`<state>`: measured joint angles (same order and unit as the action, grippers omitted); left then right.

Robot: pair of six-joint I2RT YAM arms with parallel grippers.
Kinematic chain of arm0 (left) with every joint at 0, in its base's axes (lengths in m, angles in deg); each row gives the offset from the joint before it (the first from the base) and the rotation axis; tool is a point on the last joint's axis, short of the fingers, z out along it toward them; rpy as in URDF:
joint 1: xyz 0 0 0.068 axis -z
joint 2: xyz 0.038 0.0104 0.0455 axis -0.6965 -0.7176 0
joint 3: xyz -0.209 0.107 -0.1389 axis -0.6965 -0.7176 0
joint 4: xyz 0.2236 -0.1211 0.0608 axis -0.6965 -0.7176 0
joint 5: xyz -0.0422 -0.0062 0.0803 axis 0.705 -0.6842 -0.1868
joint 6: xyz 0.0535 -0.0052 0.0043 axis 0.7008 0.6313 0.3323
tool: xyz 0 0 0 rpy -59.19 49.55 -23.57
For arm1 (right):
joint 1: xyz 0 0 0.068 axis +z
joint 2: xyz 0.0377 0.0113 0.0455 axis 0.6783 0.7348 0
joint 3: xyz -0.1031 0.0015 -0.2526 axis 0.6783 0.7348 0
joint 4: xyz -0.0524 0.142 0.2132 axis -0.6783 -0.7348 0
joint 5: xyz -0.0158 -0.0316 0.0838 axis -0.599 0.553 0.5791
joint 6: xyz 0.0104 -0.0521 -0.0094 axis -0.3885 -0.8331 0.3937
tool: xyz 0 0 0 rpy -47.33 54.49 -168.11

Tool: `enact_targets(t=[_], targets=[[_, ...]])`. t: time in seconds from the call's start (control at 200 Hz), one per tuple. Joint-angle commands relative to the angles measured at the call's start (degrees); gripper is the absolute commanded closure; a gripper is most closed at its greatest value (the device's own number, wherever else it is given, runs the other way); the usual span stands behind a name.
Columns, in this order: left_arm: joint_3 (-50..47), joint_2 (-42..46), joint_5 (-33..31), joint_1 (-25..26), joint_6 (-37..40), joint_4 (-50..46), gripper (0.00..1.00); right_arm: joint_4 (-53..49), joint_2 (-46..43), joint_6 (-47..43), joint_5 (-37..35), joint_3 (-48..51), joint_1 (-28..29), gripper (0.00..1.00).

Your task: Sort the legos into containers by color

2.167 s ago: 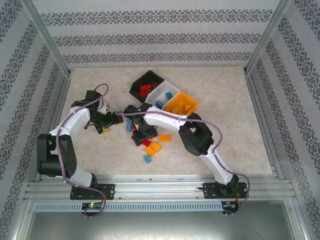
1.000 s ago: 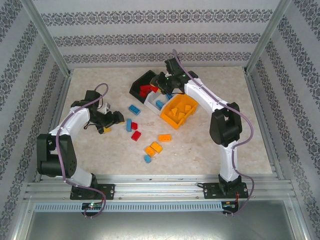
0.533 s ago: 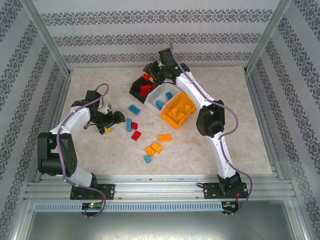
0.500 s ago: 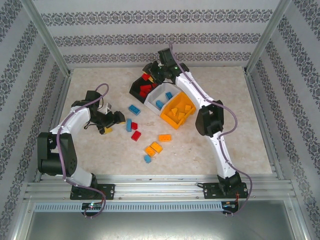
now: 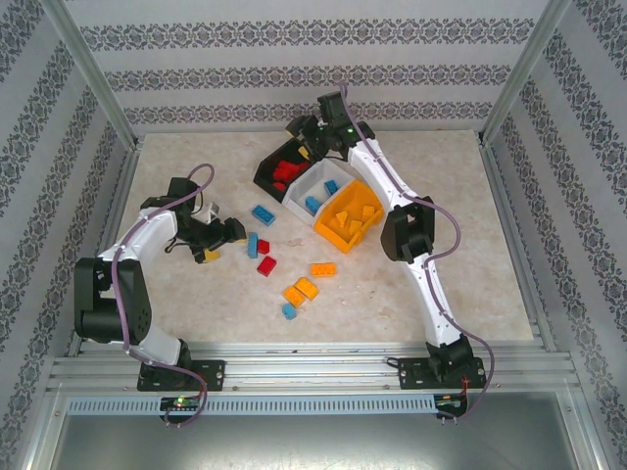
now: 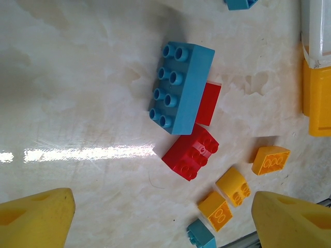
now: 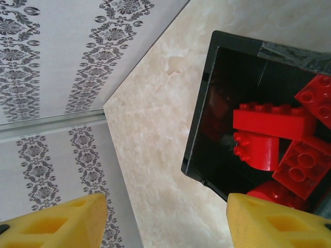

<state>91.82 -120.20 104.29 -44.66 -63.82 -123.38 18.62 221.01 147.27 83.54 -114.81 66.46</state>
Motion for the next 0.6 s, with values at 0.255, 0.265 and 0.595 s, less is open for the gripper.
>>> enact_targets(t=[0.255,0.265,0.595], targets=[[1.5,-0.6,-1.8,1.6,3.0,-1.8,0.00,-11.7,-15.1,-17.7,-1.2,11.3,2.9,0.36],[1.5,-0.6,-1.9,1.7,3.0,-1.8,0.00,-12.3,-15.7,-18.6,-1.3,12.0,3.1,0.35],[3.2,-3.7,-4.3,5.3,2.8,-2.1,0.00,-26.9,-30.8,-31.8,-12.5,38.6,12.8,0.34]])
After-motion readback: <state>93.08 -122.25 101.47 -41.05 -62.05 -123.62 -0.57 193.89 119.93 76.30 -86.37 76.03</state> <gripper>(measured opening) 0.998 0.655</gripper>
